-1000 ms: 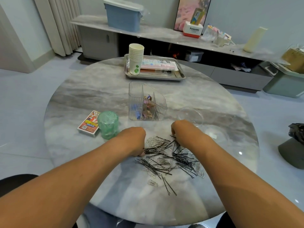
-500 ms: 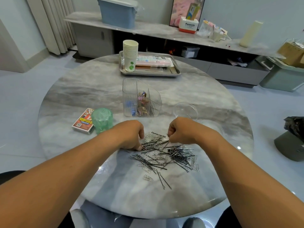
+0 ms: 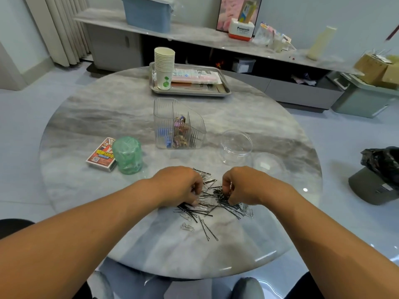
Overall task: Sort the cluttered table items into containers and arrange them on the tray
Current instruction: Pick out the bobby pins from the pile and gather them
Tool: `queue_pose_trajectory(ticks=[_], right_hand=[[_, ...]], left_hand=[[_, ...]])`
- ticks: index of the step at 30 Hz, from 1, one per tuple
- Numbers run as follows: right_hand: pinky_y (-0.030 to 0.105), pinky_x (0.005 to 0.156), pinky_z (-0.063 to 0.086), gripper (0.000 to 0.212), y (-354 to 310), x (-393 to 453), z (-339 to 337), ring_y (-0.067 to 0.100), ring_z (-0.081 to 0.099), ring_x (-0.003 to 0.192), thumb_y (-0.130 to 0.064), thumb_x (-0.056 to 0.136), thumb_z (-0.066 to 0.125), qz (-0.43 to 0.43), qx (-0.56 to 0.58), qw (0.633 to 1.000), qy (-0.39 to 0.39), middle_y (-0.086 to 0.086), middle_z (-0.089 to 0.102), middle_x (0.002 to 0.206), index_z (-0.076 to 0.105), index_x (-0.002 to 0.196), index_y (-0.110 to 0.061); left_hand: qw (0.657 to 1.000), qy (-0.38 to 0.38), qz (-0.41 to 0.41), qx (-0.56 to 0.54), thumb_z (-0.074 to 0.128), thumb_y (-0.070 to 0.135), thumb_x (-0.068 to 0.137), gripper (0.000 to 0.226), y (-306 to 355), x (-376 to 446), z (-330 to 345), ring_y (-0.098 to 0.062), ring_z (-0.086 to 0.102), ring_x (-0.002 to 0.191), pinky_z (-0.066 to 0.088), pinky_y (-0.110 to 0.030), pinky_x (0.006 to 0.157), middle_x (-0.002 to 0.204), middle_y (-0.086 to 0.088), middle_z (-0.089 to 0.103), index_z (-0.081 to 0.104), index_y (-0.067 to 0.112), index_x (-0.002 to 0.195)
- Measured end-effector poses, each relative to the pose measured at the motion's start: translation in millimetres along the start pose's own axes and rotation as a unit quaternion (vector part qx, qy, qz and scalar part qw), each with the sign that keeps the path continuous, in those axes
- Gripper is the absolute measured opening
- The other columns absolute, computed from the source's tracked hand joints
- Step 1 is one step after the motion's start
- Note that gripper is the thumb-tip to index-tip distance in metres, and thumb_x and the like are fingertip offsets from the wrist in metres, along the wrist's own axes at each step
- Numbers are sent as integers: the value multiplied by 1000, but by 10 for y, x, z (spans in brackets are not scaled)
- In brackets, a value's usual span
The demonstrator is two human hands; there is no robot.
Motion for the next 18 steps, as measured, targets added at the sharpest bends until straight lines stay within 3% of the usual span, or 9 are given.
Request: queue_pose_trajectory(ticks=[4,8,11,14,18], right_hand=[[28,58,41,36,67,-76,77,15,58,82,-27,73,81,12,-4,1000,9,-8,58,93,56,99,-27],[35,65,53,21,34,-103,60,24,65,84,-18,75,70,10,-44,999,31,2,66,93,64,95,-18],[33,59,47,11,-50,-98,38,28,63,78,-12,78,63,-13,-113,991,67,6,63,84,62,89,-11],[28,48,31,11,-83,-89,48,25,51,64,-12,77,62,-25,-141,987,79,3,50,72,50,76,-12],[30,55,41,12,38,-59,-5,24,53,65,-14,76,66,6,-22,996,83,11,67,83,65,84,-5]], left_hand=[[999,34,-27,11,74,37,88,13,-78,10,-47,-8,52,75,35,-28,58,79,13,58,65,27,91],[997,57,-52,17,73,33,90,9,-133,9,-65,-11,55,80,39,-27,59,83,12,60,66,27,91],[995,73,-68,8,72,32,90,7,-133,5,-63,-10,56,81,40,-26,59,84,14,59,66,29,93],[992,86,-77,-50,67,32,94,2,-104,-6,-80,-8,57,80,43,-26,62,84,15,61,66,32,93],[966,108,-95,-216,62,29,99,8,-74,-24,-131,-9,62,74,51,-26,65,85,8,67,69,25,96]])
Point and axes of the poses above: each hand's wrist, its own x-axis towards the middle knuckle, its own z-axis out of the palm, y = z × x, the point moved 7 cm from there along x, towards the middle knuckle
